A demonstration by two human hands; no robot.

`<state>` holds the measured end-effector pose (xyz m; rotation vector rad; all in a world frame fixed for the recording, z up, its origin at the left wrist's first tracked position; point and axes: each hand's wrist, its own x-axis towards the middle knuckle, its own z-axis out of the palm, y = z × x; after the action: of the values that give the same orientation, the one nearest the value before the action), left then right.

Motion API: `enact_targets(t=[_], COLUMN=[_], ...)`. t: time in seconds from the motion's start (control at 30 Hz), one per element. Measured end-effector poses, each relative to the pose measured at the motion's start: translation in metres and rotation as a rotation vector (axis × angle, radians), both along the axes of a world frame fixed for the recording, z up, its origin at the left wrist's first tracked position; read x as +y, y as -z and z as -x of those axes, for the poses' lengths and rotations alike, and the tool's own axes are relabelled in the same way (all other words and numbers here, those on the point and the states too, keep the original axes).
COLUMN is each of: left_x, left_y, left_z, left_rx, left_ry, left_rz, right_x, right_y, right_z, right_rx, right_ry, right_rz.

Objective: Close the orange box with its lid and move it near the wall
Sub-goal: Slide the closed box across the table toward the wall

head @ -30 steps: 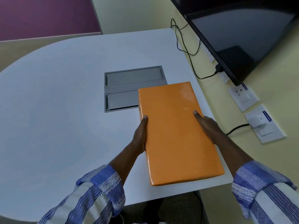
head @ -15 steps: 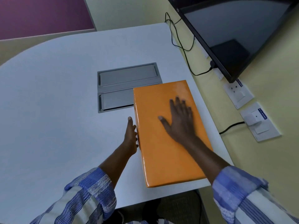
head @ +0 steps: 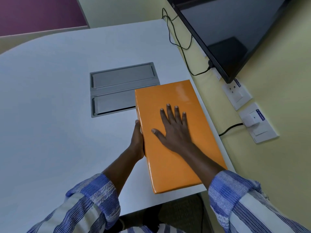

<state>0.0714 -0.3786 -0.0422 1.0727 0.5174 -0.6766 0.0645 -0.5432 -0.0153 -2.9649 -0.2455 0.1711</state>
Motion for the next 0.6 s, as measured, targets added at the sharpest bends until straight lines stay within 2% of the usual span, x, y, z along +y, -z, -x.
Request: enact_targets(t=[0.6], left_x=[-0.094], left_y=[-0.009], left_z=[0.0], left_rx=[0.097], left_ry=[0.116], left_rz=[-0.152], right_x=[-0.102], right_y=[-0.01], right_z=[0.006], right_rx=[-0.002], right_ry=[0.022], right_rz=[0.005])
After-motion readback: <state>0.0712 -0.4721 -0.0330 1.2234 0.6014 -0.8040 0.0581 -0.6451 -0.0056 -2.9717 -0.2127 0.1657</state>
